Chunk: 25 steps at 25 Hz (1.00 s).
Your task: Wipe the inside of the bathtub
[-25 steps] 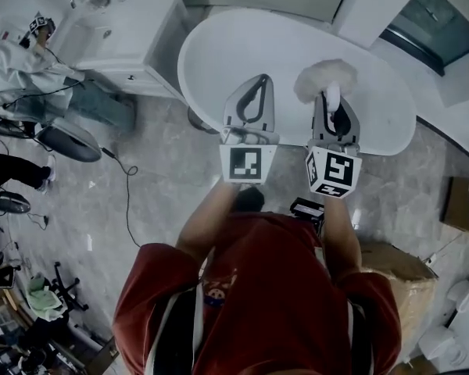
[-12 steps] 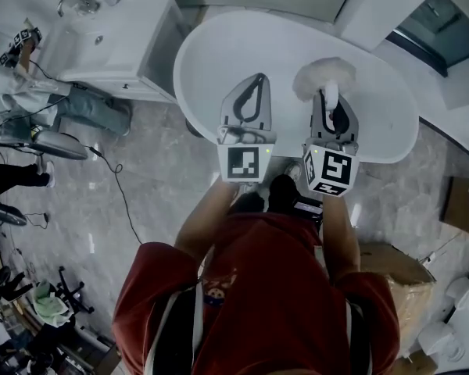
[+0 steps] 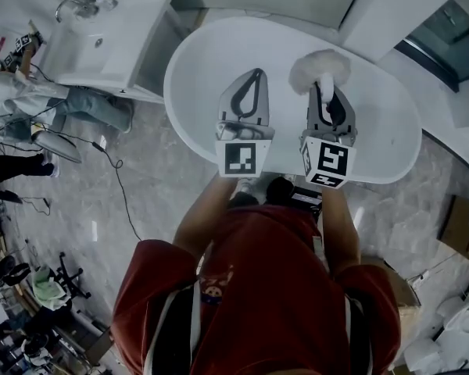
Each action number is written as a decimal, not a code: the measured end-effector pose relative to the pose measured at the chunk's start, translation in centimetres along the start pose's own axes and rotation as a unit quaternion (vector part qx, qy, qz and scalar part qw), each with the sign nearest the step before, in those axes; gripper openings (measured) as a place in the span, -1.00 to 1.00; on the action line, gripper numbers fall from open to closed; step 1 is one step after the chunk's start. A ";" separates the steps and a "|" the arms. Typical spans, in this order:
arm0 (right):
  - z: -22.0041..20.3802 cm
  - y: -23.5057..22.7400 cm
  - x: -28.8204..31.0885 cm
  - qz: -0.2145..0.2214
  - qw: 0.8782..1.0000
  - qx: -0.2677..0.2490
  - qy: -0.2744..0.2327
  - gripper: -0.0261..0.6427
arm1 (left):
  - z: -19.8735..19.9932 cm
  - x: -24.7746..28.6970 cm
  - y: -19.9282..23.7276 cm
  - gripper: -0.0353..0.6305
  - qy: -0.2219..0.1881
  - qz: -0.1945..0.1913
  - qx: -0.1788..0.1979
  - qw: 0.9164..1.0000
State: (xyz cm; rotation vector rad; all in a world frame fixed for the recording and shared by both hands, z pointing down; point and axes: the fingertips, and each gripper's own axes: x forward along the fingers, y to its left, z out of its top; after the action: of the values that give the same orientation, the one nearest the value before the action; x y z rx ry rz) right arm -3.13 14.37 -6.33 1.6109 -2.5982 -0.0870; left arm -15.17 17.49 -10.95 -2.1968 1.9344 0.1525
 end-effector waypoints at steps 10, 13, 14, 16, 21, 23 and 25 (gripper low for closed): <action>-4.8 -4.9 5.3 0.046 0.998 0.013 0.033 -0.64 | -4.8 5.9 -0.8 -0.85 0.041 0.050 -0.015 0.998; -6.4 -4.6 6.5 0.056 0.997 0.010 0.043 -0.64 | -6.4 6.1 0.0 -0.85 0.051 0.061 -0.013 0.997; -6.9 -4.3 7.0 0.058 0.997 0.008 0.047 -0.64 | -7.0 6.1 0.5 -0.85 0.053 0.063 -0.009 0.997; -8.0 -3.3 8.4 0.062 0.997 0.005 0.055 -0.64 | -8.6 6.2 1.7 -0.85 0.057 0.066 -0.005 0.996; -11.7 -0.7 12.3 0.069 0.994 -0.005 0.079 -0.64 | -13.2 7.0 5.1 -0.85 0.070 0.074 -0.021 0.995; -13.3 0.5 14.0 0.074 0.993 -0.006 0.088 -0.64 | -15.0 7.5 6.7 -0.85 0.071 0.073 -0.030 0.994; -15.2 2.1 16.2 0.073 0.992 -0.011 0.100 -0.64 | -17.5 8.3 8.9 -0.85 0.077 0.065 -0.030 0.994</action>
State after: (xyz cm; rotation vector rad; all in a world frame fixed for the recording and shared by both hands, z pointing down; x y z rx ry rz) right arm -10.70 0.70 9.69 1.3401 -2.5397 0.0526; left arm -23.96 4.45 3.51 -2.1788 2.1843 0.0644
